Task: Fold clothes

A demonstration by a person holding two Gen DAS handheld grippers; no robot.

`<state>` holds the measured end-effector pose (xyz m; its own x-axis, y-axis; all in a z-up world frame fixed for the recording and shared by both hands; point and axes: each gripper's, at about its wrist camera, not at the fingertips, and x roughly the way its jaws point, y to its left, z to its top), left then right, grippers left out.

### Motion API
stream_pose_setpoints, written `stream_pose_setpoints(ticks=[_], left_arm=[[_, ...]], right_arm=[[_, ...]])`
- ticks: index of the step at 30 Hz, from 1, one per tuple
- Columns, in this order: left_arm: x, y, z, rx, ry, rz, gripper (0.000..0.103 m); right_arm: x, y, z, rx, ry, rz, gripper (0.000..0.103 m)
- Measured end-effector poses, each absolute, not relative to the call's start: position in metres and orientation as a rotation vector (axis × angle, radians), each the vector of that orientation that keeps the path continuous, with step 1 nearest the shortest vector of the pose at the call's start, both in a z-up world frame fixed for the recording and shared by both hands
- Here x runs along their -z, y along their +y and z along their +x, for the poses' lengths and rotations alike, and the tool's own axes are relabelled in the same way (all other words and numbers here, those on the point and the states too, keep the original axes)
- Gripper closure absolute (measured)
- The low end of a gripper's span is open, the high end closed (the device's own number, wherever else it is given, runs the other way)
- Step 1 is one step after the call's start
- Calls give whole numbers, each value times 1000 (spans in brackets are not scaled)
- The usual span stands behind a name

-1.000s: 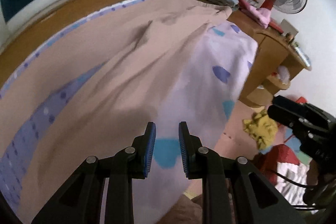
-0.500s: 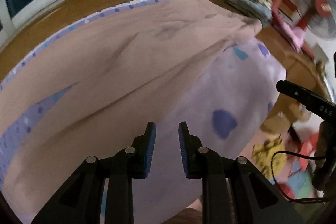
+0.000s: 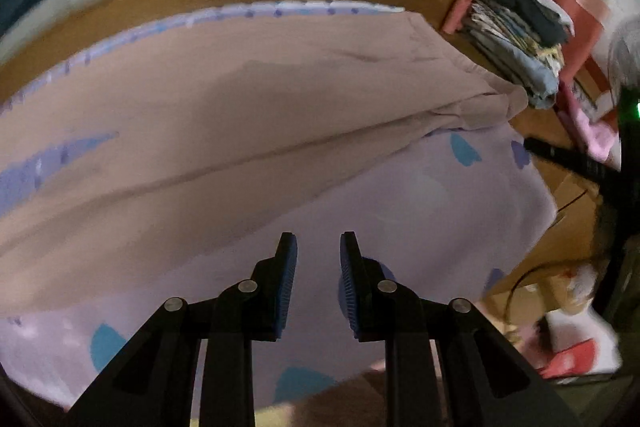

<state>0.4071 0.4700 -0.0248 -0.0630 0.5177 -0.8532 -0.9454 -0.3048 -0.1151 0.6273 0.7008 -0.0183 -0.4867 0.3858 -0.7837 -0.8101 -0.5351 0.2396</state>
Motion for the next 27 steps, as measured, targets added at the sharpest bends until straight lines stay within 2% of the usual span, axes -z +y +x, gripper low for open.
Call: stream_pose_setpoints(ticks=[3, 6, 14, 20, 27], left_arm=[[30, 478, 414, -1658, 706, -919, 81], [42, 490, 413, -1656, 740, -938, 81], [46, 512, 415, -1719, 775, -900, 81], [46, 520, 417, -1777, 726, -930, 81], [47, 528, 418, -1797, 722, -942, 77]], right_arm=[[19, 715, 625, -2041, 797, -878, 64], [20, 722, 622, -2053, 792, -891, 64], [30, 737, 611, -2081, 776, -955, 64], [30, 753, 597, -2146, 771, -987, 64], [41, 763, 586, -2217, 782, -1046, 63]])
